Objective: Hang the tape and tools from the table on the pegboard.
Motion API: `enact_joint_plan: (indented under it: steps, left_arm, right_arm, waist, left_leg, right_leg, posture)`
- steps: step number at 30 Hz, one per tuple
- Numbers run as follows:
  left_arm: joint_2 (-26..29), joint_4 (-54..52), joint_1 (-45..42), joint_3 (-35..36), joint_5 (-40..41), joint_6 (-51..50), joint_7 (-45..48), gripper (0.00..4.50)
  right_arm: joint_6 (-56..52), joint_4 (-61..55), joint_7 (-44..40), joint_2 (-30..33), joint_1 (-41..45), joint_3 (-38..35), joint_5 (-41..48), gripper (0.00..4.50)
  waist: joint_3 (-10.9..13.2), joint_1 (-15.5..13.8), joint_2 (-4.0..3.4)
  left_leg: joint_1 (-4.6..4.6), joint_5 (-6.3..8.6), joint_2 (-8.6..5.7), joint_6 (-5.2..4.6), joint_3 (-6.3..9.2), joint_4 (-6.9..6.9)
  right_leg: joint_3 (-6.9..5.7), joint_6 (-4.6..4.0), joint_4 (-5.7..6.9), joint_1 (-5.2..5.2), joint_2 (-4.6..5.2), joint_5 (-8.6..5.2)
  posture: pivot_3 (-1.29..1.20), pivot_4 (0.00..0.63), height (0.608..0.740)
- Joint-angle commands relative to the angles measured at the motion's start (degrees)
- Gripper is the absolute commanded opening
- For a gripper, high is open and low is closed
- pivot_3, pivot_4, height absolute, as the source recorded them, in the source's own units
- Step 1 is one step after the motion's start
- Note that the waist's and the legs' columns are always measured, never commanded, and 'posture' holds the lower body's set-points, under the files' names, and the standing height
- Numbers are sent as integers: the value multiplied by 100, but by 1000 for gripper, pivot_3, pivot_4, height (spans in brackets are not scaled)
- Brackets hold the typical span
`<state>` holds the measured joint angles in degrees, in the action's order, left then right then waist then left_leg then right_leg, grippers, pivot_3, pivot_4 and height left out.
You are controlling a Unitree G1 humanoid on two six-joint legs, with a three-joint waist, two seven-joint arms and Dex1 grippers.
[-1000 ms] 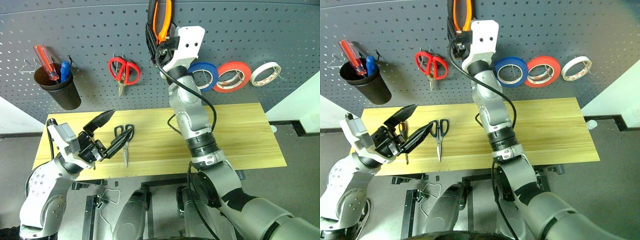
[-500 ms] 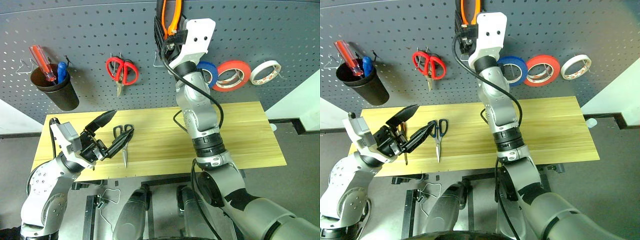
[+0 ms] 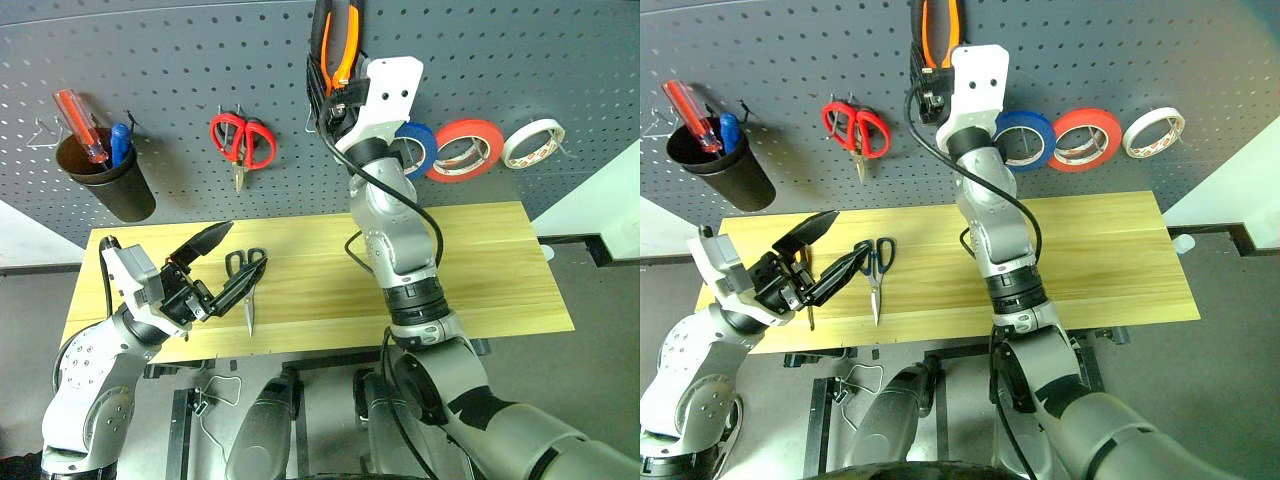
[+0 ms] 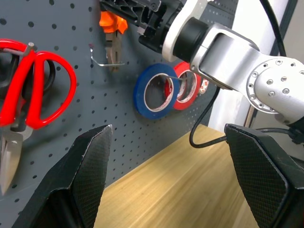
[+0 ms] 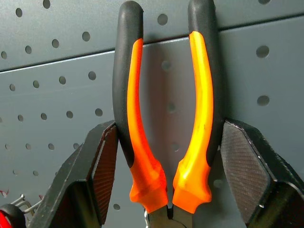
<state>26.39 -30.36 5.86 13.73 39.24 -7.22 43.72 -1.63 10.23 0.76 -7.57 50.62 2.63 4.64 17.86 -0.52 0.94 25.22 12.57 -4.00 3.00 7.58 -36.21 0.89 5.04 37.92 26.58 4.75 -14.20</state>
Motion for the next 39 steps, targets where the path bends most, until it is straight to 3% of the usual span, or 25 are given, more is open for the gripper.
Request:
enact_joint_plan:
  steps: [1,3,4,7,8,15,23,39]
  left_arm:
    - [49,-88,31,46,12,66,42,3962]
    - [49,-59,28,48,5,76,58,3962]
    - [48,-45,23,49,1,80,62,3962]
    - [43,-16,2,46,1,98,79,3962]
    - [37,-3,-1,40,-4,112,90,3962]
    - [8,31,31,20,13,138,171,3962]
    - [554,-324,1086,-244,395,-347,1070,3962]
    - [545,-191,1040,-267,244,-300,1149,3962]
  right_arm:
    - [-203,-372,49,-180,-144,143,-25,2853]
    - [-307,-456,19,-216,-191,173,69,2853]
    - [-329,-484,27,-206,-188,189,64,3579]
    - [-388,-515,61,-162,-120,151,70,4422]
    - [-394,-518,61,-141,-107,141,65,4474]
    - [-515,-639,46,-5,-95,147,-16,4474]
    - [-1034,-1569,-162,232,-654,263,-31,4474]
    - [-1498,-2207,-334,506,-1295,330,-125,4474]
  waist:
    - [5,6,1]
    - [11,14,0]
    - [11,16,0]
    - [13,17,-1]
    - [13,15,-1]
    - [13,8,-1]
    - [13,39,-2]
    - [13,-3,-2]
  left_leg:
    - [0,0,0,1,0,4]
    - [0,-1,0,2,0,8]
    - [1,-1,0,2,-1,9]
    - [1,-1,0,2,0,10]
    - [1,-1,0,2,0,10]
    - [1,-1,0,3,0,11]
    - [5,-1,1,1,1,35]
    - [8,-1,4,2,8,39]
  right_leg:
    - [0,0,0,3,1,-1]
    - [0,-1,0,6,1,-2]
    - [0,-1,0,6,1,-2]
    - [0,-1,-1,7,1,-2]
    - [0,-1,-1,7,1,-2]
    - [-1,0,-4,5,0,-3]
    - [-1,2,-34,5,2,-4]
    - [-6,0,-55,-3,5,-4]
  posture:
    - [173,354,711]
    - [173,354,711]
    - [173,354,711]
    - [173,354,711]
    - [169,349,711]
    - [163,345,711]
    - [154,342,711]
    - [149,335,711]
